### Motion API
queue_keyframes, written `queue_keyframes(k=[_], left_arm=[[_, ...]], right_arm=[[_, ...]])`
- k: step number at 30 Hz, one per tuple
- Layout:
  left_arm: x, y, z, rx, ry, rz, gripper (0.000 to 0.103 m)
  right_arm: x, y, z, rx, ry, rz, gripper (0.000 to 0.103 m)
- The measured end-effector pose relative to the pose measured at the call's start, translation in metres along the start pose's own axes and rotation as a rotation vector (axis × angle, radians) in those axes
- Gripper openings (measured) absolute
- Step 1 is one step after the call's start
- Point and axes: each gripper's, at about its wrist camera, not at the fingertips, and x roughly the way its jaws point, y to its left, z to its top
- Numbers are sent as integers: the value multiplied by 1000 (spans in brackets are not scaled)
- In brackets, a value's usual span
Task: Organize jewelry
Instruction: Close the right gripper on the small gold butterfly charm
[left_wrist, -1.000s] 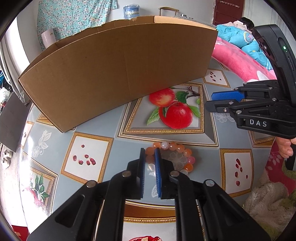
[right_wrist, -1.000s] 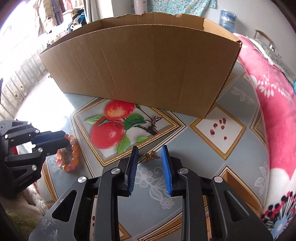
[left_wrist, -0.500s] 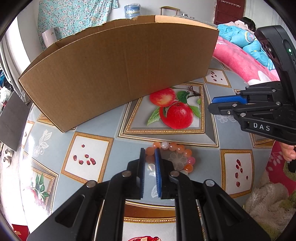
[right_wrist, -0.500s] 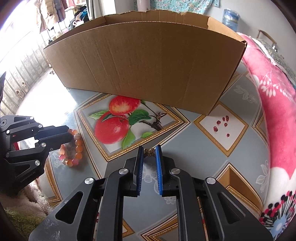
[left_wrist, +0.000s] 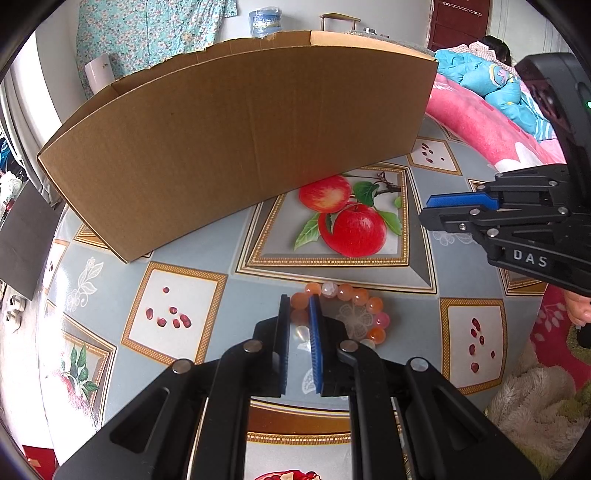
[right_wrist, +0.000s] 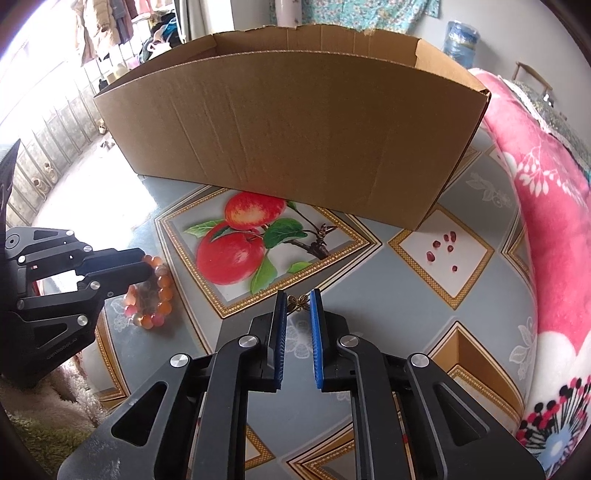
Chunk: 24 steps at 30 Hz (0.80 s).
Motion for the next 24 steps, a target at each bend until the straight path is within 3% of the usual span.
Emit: queue_keyframes(k=[24], left_arm=[[-2,2,1,-2,-6,-10,9]], right_arm=[[-11,-2,-2,22,-10,2,10]])
